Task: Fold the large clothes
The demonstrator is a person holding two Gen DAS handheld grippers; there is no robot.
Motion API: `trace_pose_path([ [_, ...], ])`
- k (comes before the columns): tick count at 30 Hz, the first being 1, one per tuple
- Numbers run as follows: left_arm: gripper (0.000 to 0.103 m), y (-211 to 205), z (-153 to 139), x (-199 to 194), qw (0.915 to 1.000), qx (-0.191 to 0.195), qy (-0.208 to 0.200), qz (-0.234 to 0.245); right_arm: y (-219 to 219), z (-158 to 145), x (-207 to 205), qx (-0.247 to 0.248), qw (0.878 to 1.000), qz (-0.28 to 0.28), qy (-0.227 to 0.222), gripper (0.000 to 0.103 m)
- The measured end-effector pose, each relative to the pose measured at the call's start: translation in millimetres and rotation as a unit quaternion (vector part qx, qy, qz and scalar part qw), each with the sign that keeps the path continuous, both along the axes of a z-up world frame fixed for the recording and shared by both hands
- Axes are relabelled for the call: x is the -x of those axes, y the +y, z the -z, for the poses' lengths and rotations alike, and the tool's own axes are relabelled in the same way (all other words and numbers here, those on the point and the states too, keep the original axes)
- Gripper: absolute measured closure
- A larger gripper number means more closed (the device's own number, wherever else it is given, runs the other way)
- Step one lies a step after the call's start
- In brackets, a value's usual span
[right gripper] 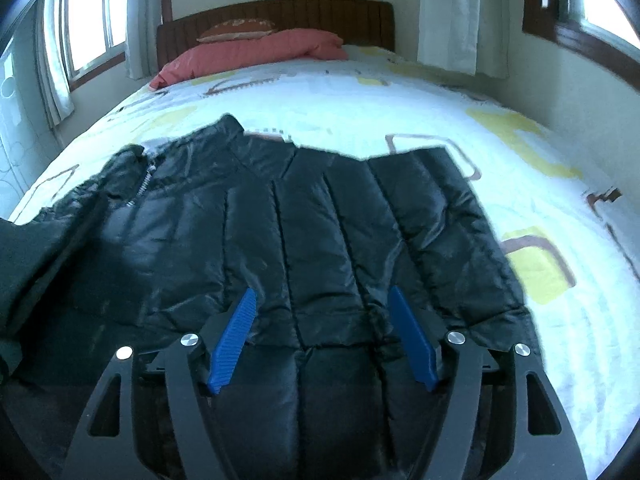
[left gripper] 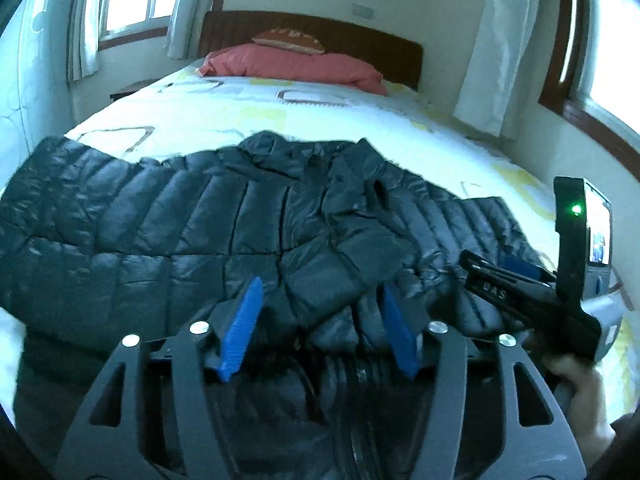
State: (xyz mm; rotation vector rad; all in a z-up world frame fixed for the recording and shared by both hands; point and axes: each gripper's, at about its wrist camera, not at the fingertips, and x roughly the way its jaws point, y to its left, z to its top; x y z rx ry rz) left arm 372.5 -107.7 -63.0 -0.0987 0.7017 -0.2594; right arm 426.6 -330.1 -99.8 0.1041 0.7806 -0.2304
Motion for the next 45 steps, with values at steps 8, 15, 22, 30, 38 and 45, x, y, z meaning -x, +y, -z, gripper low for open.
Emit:
trace_pose_path([
  [8, 0.036, 57.8, -25.0, 31.5, 0.9990, -0.004, -0.032, -0.032, 57.9, -32.8, 3.1, -0.049, 0.997, -0.055, -0.026, 0.030],
  [15, 0.036, 118.5, -12.5, 29.5, 0.9955, -0.020, -0.013, -0.092, 104.3, -2.9, -19.6, -0.072, 0.994, -0.082, 0.020, 0.030],
  [22, 0.035, 155.8, -2.7, 26.7, 0.9927, -0.020, 0.001, -0.119, 133.1, 10.0, -21.6, -0.050, 0.992, -0.112, 0.027, 0.077],
  [30, 0.032, 175.5, -20.2, 35.3, 0.9927, 0.018, -0.015, -0.118, 103.9, -16.7, -4.0, -0.020, 0.995, -0.096, -0.013, 0.084],
  [38, 0.030, 177.4, -25.2, 35.6, 0.9934, 0.022, -0.017, -0.111, 36.3, -25.2, 6.9, 0.005, 0.999, -0.041, -0.022, 0.084],
  [45, 0.030, 174.1, -9.3, 7.1, 0.9923, -0.009, 0.000, -0.124, -13.8, -3.9, 5.5, 0.008, 1.000, -0.008, 0.009, 0.084],
])
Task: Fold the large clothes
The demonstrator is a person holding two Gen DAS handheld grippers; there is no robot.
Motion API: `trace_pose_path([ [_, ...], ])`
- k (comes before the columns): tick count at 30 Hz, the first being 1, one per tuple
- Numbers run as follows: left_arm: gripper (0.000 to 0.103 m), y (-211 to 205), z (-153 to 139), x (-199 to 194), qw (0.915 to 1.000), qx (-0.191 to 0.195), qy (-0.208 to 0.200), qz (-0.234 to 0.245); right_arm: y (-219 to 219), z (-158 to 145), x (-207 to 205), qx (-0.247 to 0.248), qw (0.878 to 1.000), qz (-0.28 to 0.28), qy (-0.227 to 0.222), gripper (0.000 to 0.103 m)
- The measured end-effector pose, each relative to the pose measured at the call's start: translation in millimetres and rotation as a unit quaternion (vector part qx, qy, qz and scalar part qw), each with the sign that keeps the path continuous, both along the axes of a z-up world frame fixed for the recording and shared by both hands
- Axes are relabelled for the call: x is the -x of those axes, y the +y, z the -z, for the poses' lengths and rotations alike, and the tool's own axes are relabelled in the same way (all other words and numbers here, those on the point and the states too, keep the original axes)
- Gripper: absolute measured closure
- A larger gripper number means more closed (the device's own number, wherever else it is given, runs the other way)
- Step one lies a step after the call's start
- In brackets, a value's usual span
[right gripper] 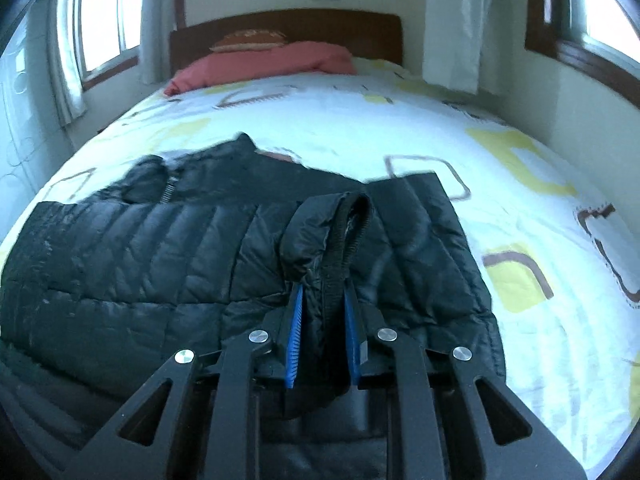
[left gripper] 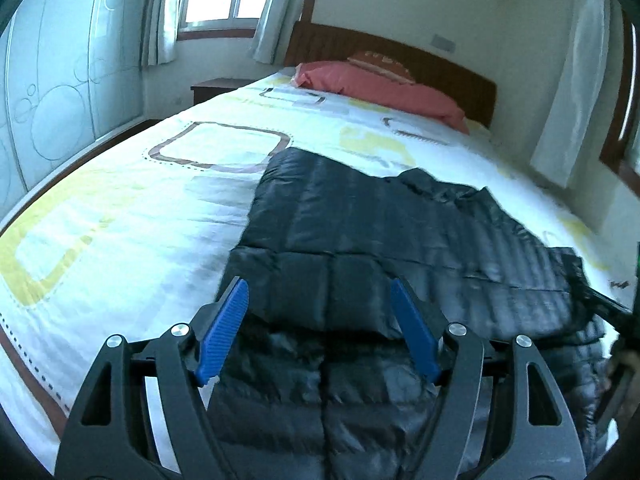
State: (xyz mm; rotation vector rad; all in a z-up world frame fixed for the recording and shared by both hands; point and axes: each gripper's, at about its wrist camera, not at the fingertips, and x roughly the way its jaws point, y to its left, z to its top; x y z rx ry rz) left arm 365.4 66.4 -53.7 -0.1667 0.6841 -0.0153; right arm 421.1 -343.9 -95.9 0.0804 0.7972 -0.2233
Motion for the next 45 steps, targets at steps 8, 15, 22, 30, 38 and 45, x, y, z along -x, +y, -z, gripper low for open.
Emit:
trace_pose_path([
  [8, 0.030, 6.1, 29.2, -47.6, 0.9971, -0.031, 0.060, -0.034, -17.2, 22.3, -4.2, -0.010, 1.000, 0.012, 0.021, 0.082],
  [15, 0.030, 10.9, 54.6, -65.3, 0.9926, -0.018, 0.117, -0.026, -20.9, 28.5, -6.4, -0.028, 0.999, 0.011, 0.027, 0.078],
  [22, 0.031, 4.9, 10.7, -28.5, 0.9953, -0.060, 0.058, -0.050, 2.9, -16.6, 11.9, -0.017, 0.999, 0.020, -0.020, 0.055],
  [30, 0.034, -47.8, 15.1, -40.7, 0.9978, -0.055, 0.038, 0.003, 64.1, 10.1, -14.7, -0.046, 0.998, -0.051, 0.015, 0.055],
  [38, 0.044, -59.4, 17.5, -53.1, 0.9932, -0.085, 0.079, 0.015, 60.8, 0.7, -22.6, -0.064, 0.997, -0.049, 0.005, 0.054],
  [45, 0.036, -72.5, -1.0, -83.6, 0.9976, -0.051, 0.038, 0.027, 64.8, 13.9, -75.0, -0.066, 0.997, -0.033, 0.017, 0.053],
])
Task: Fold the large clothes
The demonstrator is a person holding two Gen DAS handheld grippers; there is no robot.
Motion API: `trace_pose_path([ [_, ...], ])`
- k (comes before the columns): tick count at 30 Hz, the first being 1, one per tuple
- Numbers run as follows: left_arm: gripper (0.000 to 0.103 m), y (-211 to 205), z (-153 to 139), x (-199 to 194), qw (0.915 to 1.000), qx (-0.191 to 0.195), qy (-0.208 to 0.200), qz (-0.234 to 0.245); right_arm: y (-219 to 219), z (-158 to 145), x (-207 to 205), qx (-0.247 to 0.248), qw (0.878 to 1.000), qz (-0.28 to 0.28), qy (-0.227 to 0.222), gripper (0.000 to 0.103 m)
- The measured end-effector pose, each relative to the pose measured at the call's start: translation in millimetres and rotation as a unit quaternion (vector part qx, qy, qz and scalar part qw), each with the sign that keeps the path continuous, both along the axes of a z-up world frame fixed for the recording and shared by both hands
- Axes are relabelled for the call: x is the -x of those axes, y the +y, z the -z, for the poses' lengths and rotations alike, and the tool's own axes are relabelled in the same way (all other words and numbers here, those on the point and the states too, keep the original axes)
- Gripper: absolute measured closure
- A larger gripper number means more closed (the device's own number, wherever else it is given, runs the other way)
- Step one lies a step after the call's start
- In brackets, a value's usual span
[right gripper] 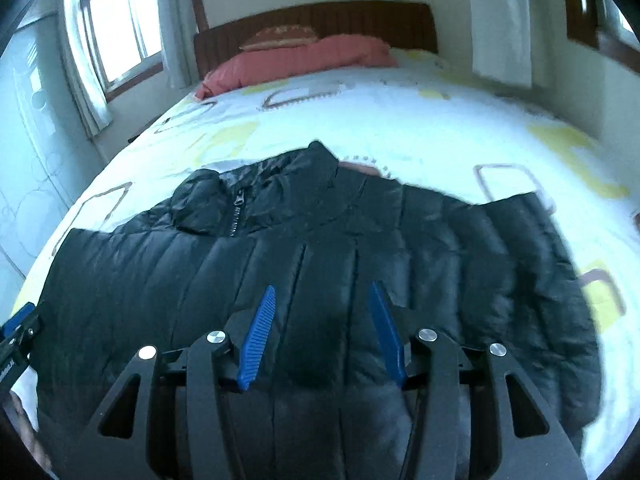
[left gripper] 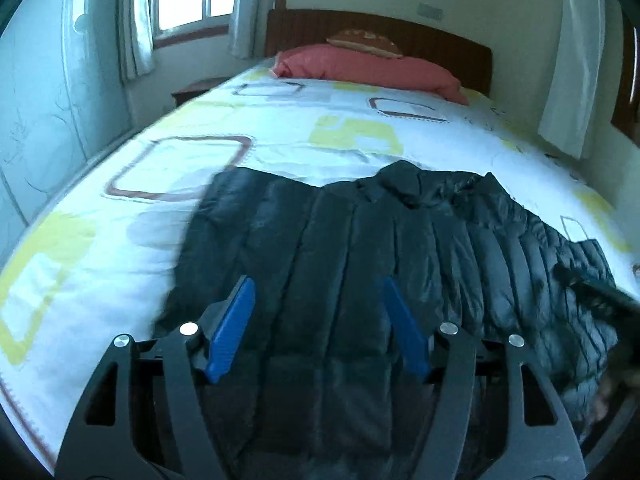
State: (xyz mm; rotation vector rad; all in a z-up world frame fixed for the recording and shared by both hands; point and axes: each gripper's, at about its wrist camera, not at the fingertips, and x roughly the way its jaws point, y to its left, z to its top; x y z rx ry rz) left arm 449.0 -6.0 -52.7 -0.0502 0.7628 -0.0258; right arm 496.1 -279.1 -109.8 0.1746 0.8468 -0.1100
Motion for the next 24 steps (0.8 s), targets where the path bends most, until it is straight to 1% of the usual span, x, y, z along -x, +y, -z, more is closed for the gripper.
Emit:
trace_pose_path([
  [1, 0.037, -2.1, 15.1, -13.7, 0.9994, -0.011, 0.031, 0.004, 1.3, 11.3, -6.9, 0.004, 1.000, -0.004, 0.014, 0.052],
  [2, 0.038, -5.4, 30.0, -24.7, 0.9976, -0.019, 0.065, 0.014, 3.5, 11.8, -7.8, 0.010, 1.000, -0.005, 0.015, 0.052],
  [3, 0.038, -6.2, 32.3, -25.8, 0.9977, -0.019, 0.064, 0.015, 6.1, 7.5, -7.9, 0.018, 1.000, -0.004, 0.019, 0.052],
  [4, 0.039, -5.8, 28.1, -26.4, 0.9979, -0.019, 0.059, 0.016, 7.1, 0.6, -6.3, 0.018, 1.000, -0.001, 0.017, 0.052],
  [5, 0.039, -6.0, 22.5, -26.9, 0.9981, -0.017, 0.057, 0.017, 8.4, -5.6, -4.9, 0.014, 1.000, -0.002, 0.006, 0.052],
  [7, 0.039, -3.8, 5.1, -26.7, 0.9995, -0.001, 0.028, 0.015, 13.5, -17.4, -4.3, 0.020, 1.000, -0.005, -0.020, 0.052],
  [9, 0.038, -1.1, -4.0, -32.0, 1.0000, -0.006, 0.003, -0.002, 21.8, -20.4, -11.3, 0.016, 0.999, -0.020, -0.031, 0.052],
  [10, 0.038, -0.8, -3.2, -36.4, 0.9999, -0.009, 0.002, -0.008, 26.2, -16.1, -16.6, 0.013, 0.999, -0.028, -0.026, 0.052],
  [11, 0.038, 0.0, 0.3, -41.3, 0.9999, -0.010, 0.008, -0.011, 28.5, -11.2, -21.6, 0.014, 0.999, -0.031, -0.018, 0.052],
  [13, 0.037, 2.5, 20.7, -57.3, 0.9989, -0.010, 0.044, -0.012, 35.4, 10.1, -31.6, 0.028, 0.999, -0.034, 0.001, 0.051],
  [14, 0.037, 2.7, 30.2, -64.9, 0.9982, -0.013, 0.058, -0.007, 36.7, 14.3, -31.8, 0.030, 0.999, -0.033, -0.002, 0.051],
  [15, 0.036, 2.1, 37.2, -64.5, 0.9983, -0.016, 0.055, -0.004, 37.7, 17.4, -31.2, 0.034, 0.999, -0.031, -0.005, 0.051],
  [18, 0.036, -1.5, 42.6, -61.4, 0.9987, -0.025, 0.044, -0.006, 40.8, 19.8, -32.1, 0.049, 0.998, -0.033, -0.010, 0.051],
  [22, 0.037, 1.7, 36.4, -54.3, 0.9988, -0.019, 0.044, -0.006, 28.8, 5.7, -21.7, 0.014, 0.999, -0.031, -0.017, 0.050],
  [24, 0.034, 11.5, 28.4, -41.0, 0.9988, -0.017, 0.045, -0.005, 16.9, -6.4, -4.6, -0.008, 0.999, -0.025, -0.024, 0.048],
])
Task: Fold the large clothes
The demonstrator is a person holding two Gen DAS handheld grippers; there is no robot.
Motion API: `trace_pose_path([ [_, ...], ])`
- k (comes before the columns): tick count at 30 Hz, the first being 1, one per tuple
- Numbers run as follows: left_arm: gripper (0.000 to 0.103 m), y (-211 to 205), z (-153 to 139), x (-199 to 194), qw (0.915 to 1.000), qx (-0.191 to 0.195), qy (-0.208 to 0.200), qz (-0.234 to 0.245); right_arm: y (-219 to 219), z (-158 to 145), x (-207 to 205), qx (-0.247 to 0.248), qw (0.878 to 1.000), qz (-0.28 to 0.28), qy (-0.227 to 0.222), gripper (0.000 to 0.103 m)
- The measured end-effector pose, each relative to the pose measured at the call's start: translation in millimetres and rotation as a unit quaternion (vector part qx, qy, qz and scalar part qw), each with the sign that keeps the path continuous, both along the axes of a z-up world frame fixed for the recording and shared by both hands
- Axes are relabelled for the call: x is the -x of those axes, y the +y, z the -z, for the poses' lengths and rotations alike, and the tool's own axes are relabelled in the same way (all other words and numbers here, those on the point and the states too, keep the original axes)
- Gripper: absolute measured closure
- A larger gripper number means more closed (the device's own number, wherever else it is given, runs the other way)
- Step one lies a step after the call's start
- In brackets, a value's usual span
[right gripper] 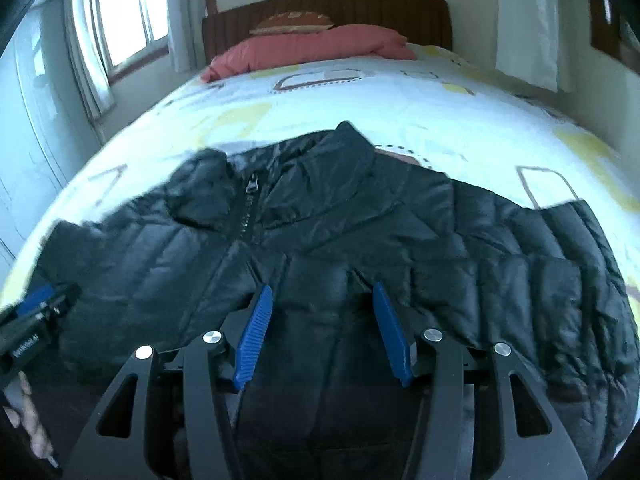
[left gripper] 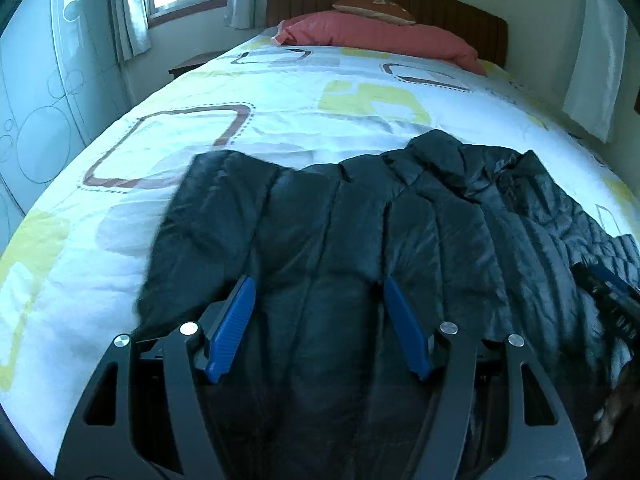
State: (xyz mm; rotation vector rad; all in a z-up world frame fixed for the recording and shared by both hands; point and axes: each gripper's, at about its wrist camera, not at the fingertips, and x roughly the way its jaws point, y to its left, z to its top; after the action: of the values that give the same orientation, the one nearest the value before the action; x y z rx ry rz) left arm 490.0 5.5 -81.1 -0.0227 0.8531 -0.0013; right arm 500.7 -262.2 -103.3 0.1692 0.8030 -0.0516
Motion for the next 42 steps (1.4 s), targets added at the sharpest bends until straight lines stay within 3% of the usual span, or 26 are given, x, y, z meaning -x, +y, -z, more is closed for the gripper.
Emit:
trace_pose_path([
  [3, 0.024, 21.1, -16.0, 31.6, 0.9999, -0.001, -0.009, -0.009, -23.3, -15.8, 40.7, -0.013, 1.000, 0.009, -0.009, 0.037],
  [5, 0.023, 36.9, -23.2, 54.7, 0.9998, 0.008, -0.010, -0.014, -39.7, -21.3, 72.6, -0.019, 1.000, 0.009, -0.002, 0.035],
  [9, 0.023, 78.0, -23.3, 116.5, 0.9969, 0.068, 0.017, -0.037, -71.6, -26.1, 137.8, -0.015, 1.000, 0.023, 0.013, 0.035],
  [18, 0.023, 151.0, 1.5, 266.3, 0.9694, 0.214, 0.073, -0.096, -139.5, -4.7, 306.9, -0.053, 0.992, 0.090, 0.065, 0.035],
  [22, 0.023, 158.0, 11.1, 318.2, 0.9583, 0.257, 0.075, -0.098, -153.5, 12.9, 359.0, -0.105, 0.986, 0.102, 0.084, 0.035],
  [26, 0.023, 163.6, 13.1, 355.3, 0.9484, 0.294, 0.073, -0.094, -154.0, 30.1, 391.1, -0.150, 0.980, 0.091, 0.094, 0.035],
  [28, 0.023, 168.0, 18.2, 371.1, 0.9360, 0.331, 0.076, -0.093, -151.0, 29.9, 405.5, -0.156, 0.980, 0.087, 0.084, 0.034],
  [32, 0.023, 168.2, 21.3, 388.8, 0.9219, 0.371, 0.076, -0.081, -144.5, 29.7, 423.1, -0.188, 0.977, 0.063, 0.083, 0.034],
  [34, 0.023, 166.8, 22.6, 394.6, 0.9189, 0.380, 0.077, -0.072, -143.3, 28.9, 431.6, -0.200, 0.975, 0.053, 0.081, 0.034],
  [37, 0.025, 161.3, 23.0, 400.4, 0.9087, 0.406, 0.081, -0.054, -148.1, 32.2, 445.1, -0.253, 0.964, 0.044, 0.074, 0.034],
  [41, 0.030, 152.9, 24.5, 402.8, 0.9067, 0.412, 0.083, -0.034, -149.1, 36.0, 454.8, -0.315, 0.946, 0.031, 0.067, 0.034],
  [42, 0.030, 151.4, 27.9, 403.9, 0.9005, 0.425, 0.088, -0.033, -148.0, 36.8, 455.6, -0.324, 0.943, 0.028, 0.067, 0.034],
])
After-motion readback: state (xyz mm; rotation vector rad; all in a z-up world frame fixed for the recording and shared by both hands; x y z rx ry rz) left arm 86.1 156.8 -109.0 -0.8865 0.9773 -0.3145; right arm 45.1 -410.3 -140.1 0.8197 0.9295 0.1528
